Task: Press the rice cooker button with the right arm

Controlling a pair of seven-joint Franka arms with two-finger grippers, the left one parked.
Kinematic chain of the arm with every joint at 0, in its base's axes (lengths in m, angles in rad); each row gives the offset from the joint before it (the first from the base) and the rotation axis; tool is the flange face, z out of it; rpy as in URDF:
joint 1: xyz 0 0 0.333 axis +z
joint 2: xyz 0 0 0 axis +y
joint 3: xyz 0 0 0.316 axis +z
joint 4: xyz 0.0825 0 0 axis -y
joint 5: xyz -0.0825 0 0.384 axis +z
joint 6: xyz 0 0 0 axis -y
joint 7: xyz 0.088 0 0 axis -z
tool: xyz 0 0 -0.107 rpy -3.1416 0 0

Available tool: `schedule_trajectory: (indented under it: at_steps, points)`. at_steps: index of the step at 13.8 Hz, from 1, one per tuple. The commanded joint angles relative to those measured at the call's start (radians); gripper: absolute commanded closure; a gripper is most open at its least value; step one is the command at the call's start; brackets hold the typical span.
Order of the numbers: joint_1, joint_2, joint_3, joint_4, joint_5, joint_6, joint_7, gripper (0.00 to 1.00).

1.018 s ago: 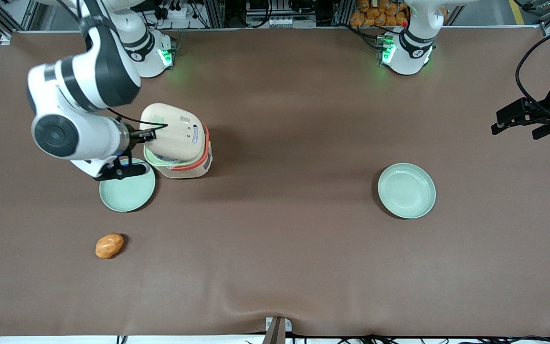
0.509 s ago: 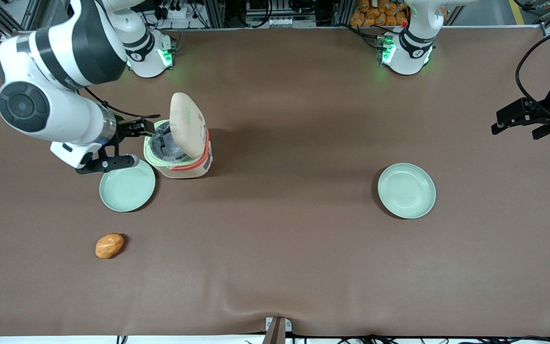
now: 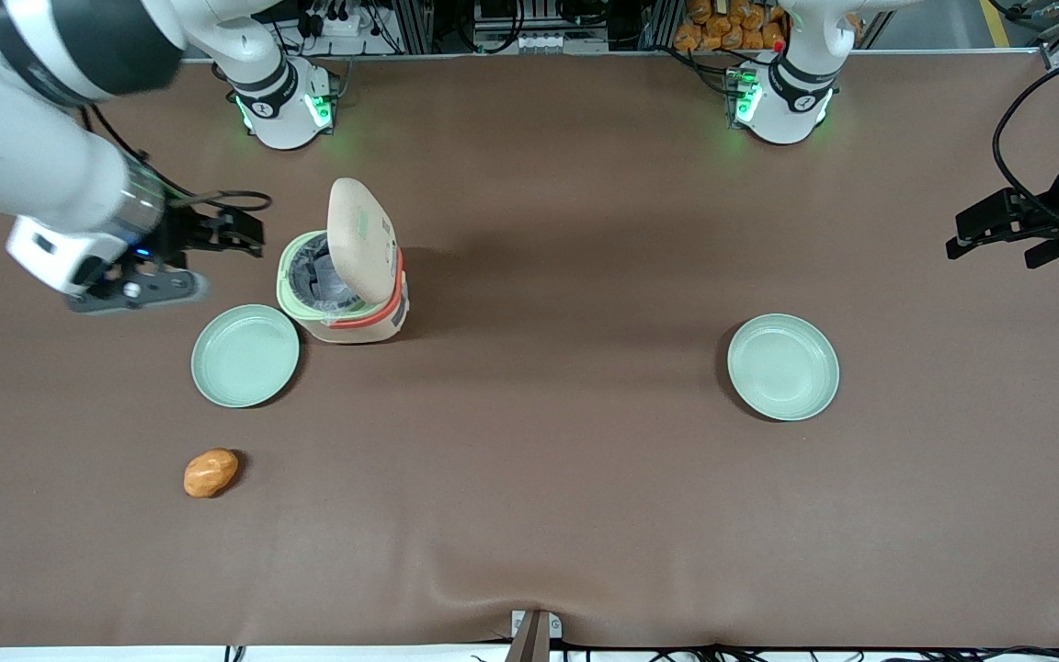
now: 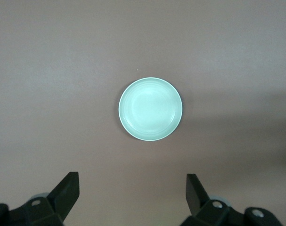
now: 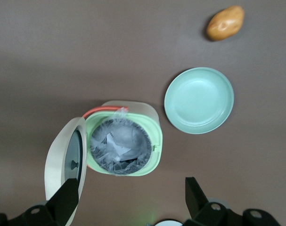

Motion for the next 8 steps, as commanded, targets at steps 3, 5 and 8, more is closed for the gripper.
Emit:
schedule_trajectory:
  at_steps: [3, 5, 8]
  points:
    - [-0.123, -0.058, 0.018, 0.04, -0.007, -0.093, -0.011, 0.0]
    - [-0.155, -0.077, 0.009, 0.04, -0.015, -0.116, -0.011, 0.0]
    - [-0.169, -0.078, -0.064, 0.034, -0.014, -0.116, -0.05, 0.0]
